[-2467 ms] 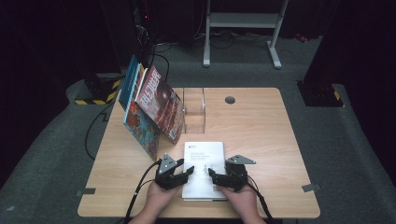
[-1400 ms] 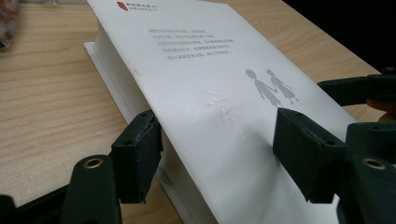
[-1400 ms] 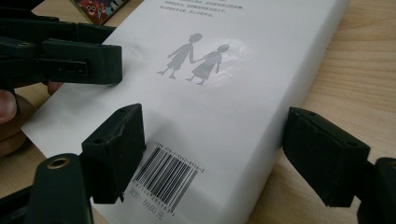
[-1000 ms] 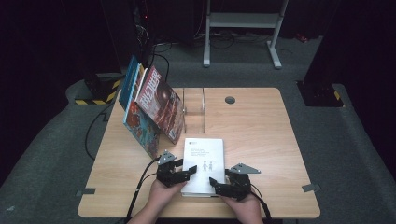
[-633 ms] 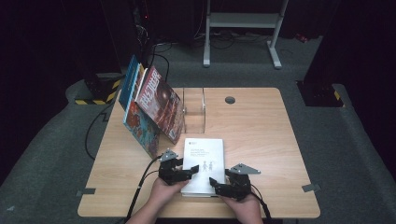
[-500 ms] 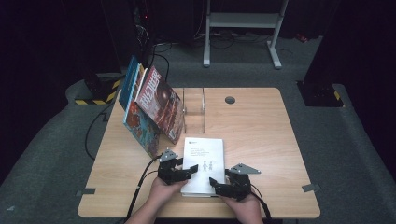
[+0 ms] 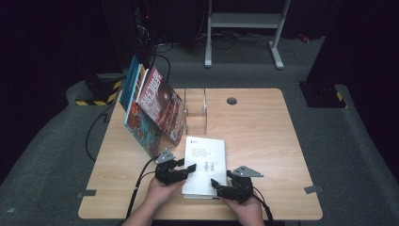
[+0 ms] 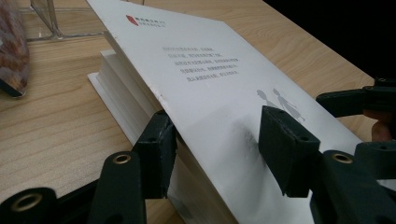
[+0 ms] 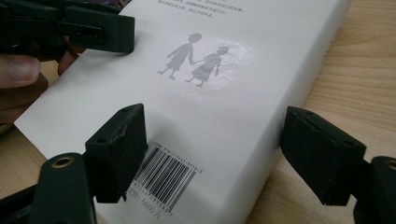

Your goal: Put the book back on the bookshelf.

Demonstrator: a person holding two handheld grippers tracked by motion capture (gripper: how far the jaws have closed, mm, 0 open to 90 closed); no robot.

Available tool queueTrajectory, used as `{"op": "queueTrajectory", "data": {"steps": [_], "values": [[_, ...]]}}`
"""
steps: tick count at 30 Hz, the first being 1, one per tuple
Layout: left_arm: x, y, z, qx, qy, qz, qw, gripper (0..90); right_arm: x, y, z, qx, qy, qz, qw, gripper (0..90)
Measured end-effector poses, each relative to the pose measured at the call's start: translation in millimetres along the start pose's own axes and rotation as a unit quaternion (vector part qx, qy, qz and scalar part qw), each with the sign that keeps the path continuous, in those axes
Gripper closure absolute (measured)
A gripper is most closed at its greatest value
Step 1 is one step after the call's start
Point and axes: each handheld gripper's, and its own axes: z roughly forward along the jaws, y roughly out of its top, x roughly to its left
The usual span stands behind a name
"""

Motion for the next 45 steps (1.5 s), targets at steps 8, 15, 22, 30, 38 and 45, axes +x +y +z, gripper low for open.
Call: {"op": "queueTrajectory", "data": {"steps": [8,15,22,30,38,45], "values": [[0.5,-0.9,-2.4,-0.01,-0.005,0.018,0.9998,49.4,-1.6,-1.7,-1.5,-0.006,0.004,0.016,0.9999,25.8],[-4.6,-0.5,-6.1,-0.034,-0.001,0.051,0.9981,50.9,-4.8,-1.7,-6.4,-0.017,0.001,0.017,0.9997,29.4],[-8.2,-0.1,-8.0,-0.043,0.004,0.069,0.9967,50.9,-6.8,-0.9,-11.4,-0.031,-0.006,0.019,0.9993,30.3],[-11.6,2.4,-10.7,-0.051,0.003,0.086,0.995,51.7,-9.1,-0.2,-17.1,-0.04,-0.011,0.016,0.999,31.4],[-9.3,4.6,-9.6,-0.041,-0.003,0.056,0.9976,51.5,-10.0,-0.3,-18.4,-0.042,-0.018,0.011,0.9989,32.0],[-9.2,6.1,-9.8,-0.039,-0.003,0.055,0.9977,50.3,-9.1,-0.4,-19.3,-0.043,-0.02,0.008,0.9988,32.3]]}}
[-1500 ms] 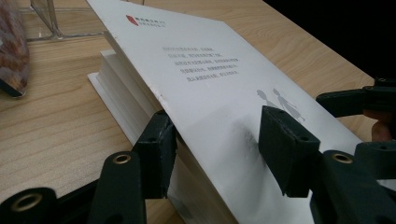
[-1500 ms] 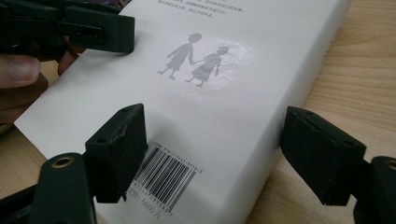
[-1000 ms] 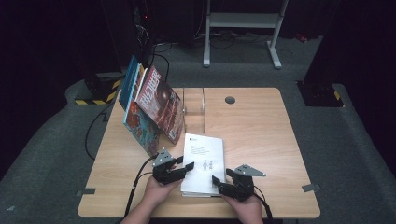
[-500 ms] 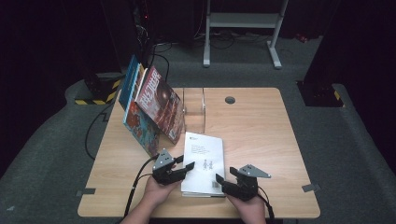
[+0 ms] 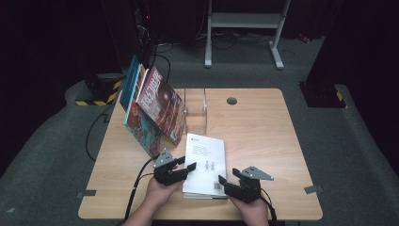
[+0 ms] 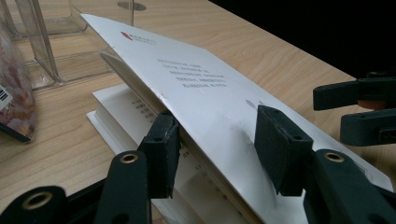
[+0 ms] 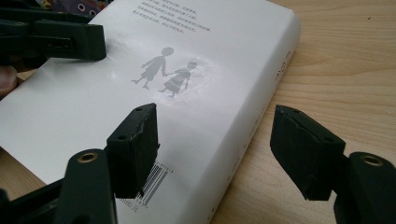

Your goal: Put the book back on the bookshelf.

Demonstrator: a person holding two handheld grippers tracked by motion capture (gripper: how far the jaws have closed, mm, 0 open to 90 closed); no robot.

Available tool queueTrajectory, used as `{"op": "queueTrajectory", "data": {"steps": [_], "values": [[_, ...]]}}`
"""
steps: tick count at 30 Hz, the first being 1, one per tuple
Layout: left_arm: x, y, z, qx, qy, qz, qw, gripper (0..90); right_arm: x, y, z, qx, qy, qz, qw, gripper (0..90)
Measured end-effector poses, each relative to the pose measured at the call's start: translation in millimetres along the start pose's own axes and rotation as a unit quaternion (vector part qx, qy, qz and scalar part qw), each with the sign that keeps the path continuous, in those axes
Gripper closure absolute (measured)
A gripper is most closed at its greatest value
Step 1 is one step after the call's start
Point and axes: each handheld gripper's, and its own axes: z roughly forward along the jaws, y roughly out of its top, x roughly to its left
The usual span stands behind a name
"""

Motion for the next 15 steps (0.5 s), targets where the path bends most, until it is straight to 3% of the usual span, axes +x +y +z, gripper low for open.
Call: {"op": "queueTrajectory", "data": {"steps": [8,15], "values": [[0.6,0.0,0.9,0.004,0.002,-0.003,1.0,49.0,0.5,-0.4,0.8,0.002,0.0,-0.001,1.0,32.4],[2.5,0.1,2.1,0.024,0.008,-0.014,0.9996,49.1,1.2,-0.8,0.7,0.003,-0.001,-0.003,1.0,32.7]]}}
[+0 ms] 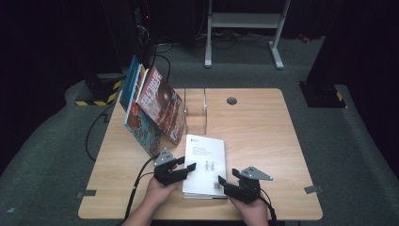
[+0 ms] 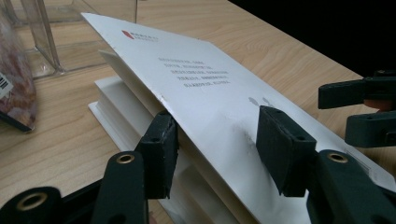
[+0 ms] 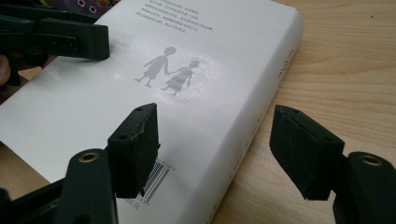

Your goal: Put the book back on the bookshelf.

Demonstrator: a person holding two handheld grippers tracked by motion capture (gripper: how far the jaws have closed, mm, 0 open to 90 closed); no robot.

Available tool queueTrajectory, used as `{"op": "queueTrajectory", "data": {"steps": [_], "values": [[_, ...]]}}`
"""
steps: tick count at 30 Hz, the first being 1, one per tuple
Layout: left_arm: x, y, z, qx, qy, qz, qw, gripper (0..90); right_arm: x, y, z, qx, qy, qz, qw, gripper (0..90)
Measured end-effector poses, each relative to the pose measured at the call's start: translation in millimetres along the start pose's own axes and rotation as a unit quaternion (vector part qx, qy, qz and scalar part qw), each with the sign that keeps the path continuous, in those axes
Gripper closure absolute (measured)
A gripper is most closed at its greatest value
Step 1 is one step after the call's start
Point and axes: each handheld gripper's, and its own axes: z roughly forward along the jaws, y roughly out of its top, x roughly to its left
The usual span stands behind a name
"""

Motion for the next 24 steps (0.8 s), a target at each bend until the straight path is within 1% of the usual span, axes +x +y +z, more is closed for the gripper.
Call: {"op": "queueTrajectory", "data": {"steps": [1,5,7,10,12,13,16,19,21,24], "values": [[0.1,-0.2,0.8,0.005,-0.001,-0.009,0.9999,49.1,0.0,-0.1,0.0,0.0,0.0,0.0,1.0,32.7],[3.8,-1.5,2.1,0.023,-0.005,-0.022,0.9995,49.3,0.2,-0.7,0.1,0.002,-0.001,-0.003,1.0,33.0],[3.8,-1.8,2.2,0.023,-0.005,-0.02,0.9995,49.3,-0.4,-0.8,0.3,0.002,-0.001,-0.003,1.0,33.1],[3.7,-2.9,1.7,0.015,-0.006,-0.01,0.9998,49.6,-0.6,-1.2,0.2,0.003,-0.002,0.0,1.0,33.4],[3.1,-2.3,0.8,0.016,-0.006,-0.002,0.9998,49.8,-0.7,-1.9,0.5,0.004,-0.002,0.0,1.0,33.6],[2.1,-1.8,0.1,0.013,-0.005,0.006,0.9999,49.9,-0.1,-2.3,0.5,0.005,-0.001,0.003,1.0,33.7],[-0.7,0.6,-2.3,0.006,-0.003,0.035,0.9994,50.1,-0.7,-2.8,1.0,0.004,-0.002,-0.002,1.0,33.9],[-1.5,0.7,-2.8,0.005,-0.001,0.04,0.9992,50.1,-0.6,-2.6,0.8,0.005,-0.003,0.0,1.0,33.9],[-2.2,0.7,-2.9,0.003,-0.001,0.037,0.9993,50.2,-0.7,-2.4,0.4,0.004,-0.003,0.0,1.0,33.9],[-3.7,1.0,-4.3,-0.001,0.001,0.046,0.9989,50.2,-0.4,-2.1,-0.2,0.002,-0.004,-0.001,1.0,33.9]]}}
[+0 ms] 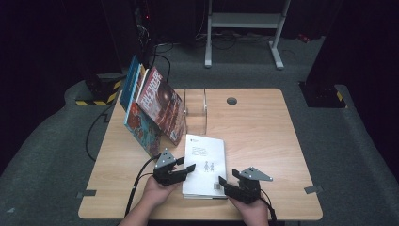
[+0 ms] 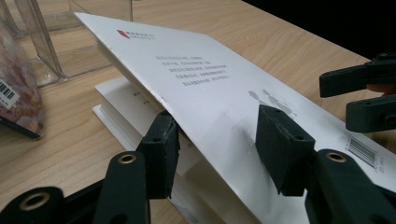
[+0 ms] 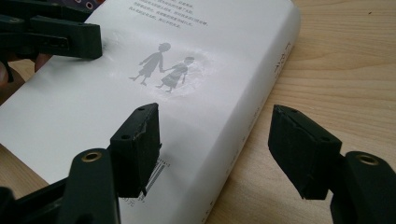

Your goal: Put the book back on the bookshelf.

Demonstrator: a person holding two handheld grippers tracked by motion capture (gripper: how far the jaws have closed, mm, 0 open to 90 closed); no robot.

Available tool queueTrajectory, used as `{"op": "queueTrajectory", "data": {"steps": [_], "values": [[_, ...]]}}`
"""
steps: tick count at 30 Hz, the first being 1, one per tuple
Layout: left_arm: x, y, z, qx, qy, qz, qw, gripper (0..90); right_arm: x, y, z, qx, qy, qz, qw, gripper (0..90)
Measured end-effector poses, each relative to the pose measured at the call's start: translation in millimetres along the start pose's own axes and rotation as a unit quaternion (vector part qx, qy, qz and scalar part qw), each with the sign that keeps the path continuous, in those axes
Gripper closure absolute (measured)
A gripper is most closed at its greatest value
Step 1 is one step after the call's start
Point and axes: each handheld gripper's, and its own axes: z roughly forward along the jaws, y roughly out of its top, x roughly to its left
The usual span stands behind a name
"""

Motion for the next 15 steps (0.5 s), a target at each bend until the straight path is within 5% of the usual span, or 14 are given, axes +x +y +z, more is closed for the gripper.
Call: {"op": "queueTrajectory", "data": {"steps": [5,15], "values": [[-5.8,1.2,-2.7,0.004,-0.007,0.023,0.9997,50.3,-1.0,0.5,-0.5,-0.002,0.001,0.001,1.0,33.9],[-12.8,0.8,-7.6,-0.028,0.0,0.053,0.9982,50.7,-5.4,2.1,-2.5,-0.006,0.002,0.008,0.9999,31.8]]}}
